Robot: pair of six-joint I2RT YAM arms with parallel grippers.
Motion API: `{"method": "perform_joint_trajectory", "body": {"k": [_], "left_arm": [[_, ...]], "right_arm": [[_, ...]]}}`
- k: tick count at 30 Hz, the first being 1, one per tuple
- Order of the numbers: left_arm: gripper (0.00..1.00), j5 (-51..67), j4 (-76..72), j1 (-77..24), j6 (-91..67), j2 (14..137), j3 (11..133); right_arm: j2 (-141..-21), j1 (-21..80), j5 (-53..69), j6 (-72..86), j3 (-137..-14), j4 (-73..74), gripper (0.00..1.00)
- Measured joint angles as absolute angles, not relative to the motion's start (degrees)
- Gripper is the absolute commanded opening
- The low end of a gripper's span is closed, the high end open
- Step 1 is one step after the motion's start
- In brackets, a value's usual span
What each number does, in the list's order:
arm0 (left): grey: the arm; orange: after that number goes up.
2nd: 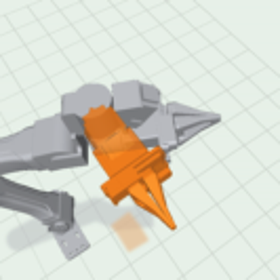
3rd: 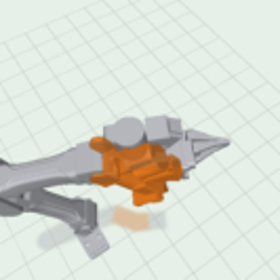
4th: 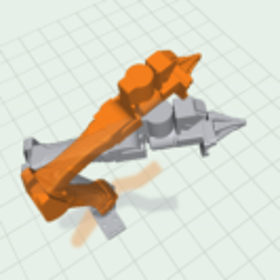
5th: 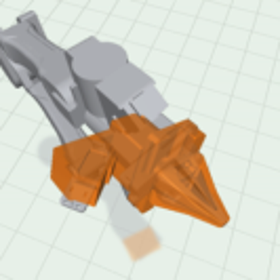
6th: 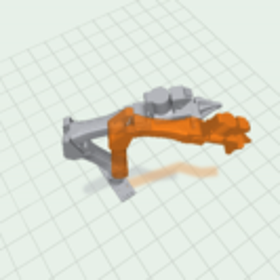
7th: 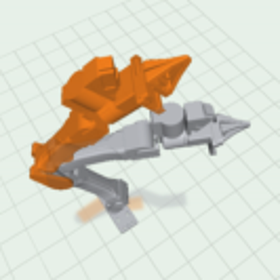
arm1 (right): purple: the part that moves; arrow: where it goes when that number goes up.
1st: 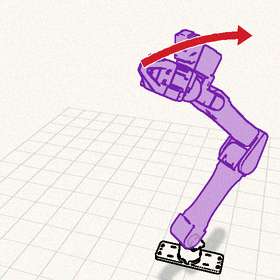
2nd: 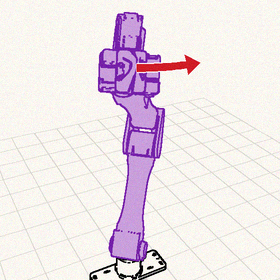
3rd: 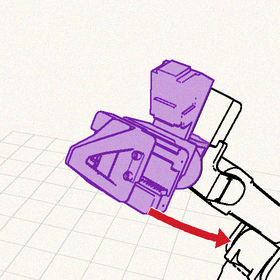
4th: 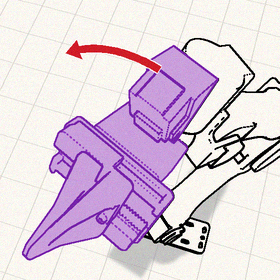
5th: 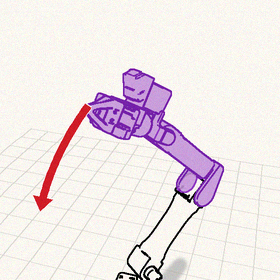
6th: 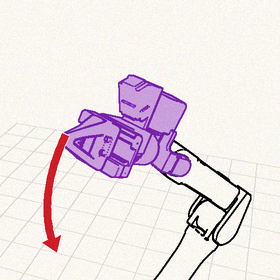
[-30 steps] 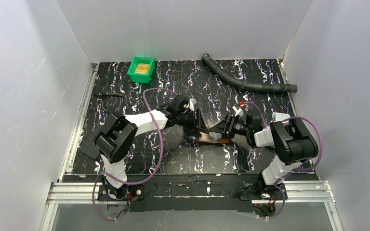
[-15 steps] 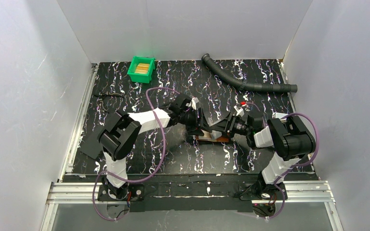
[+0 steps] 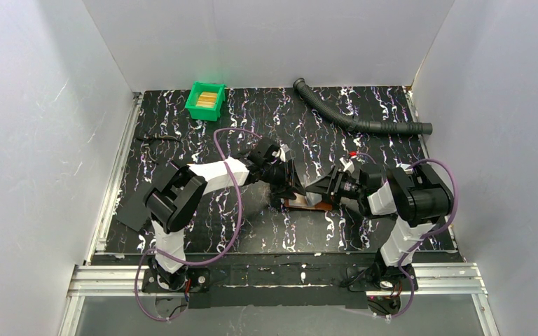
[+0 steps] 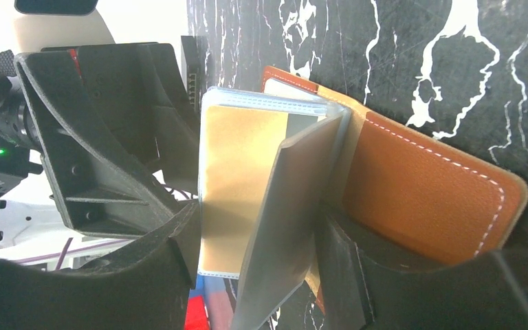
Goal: Put the credit cards into the card holder
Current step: Open the card holder at the center of the board.
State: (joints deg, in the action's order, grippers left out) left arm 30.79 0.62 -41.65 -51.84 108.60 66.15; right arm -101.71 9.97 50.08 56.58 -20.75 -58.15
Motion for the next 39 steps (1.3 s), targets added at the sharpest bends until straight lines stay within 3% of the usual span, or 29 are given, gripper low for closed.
{"method": "perform_joint_trajectory", "body": {"k": [10,18,25,33,39], "left_arm": [[0.40,30.2,2.6,-41.6,-50.8,108.9,66.4],[0.38,28.6,7.4,-41.7,-49.9,112.5,69.3],[0.37,25.7,12.6,-42.1,-48.5,113.3,72.8],[0.43,23.3,18.3,-42.2,-46.4,115.8,76.5],[0.44,23.7,20.7,-42.3,-45.5,117.3,79.0]], "right_arm": [[-103.3,9.5,50.9,58.4,-20.7,-61.9,0.40],[-103.3,9.3,51.2,59.3,-20.7,-63.4,0.46],[-103.2,9.2,51.1,58.9,-20.7,-62.5,0.63],[-94.0,9.1,47.2,46.8,-22.9,-41.0,0.81],[-87.4,9.1,41.2,37.8,-27.6,-23.9,0.84]]}}
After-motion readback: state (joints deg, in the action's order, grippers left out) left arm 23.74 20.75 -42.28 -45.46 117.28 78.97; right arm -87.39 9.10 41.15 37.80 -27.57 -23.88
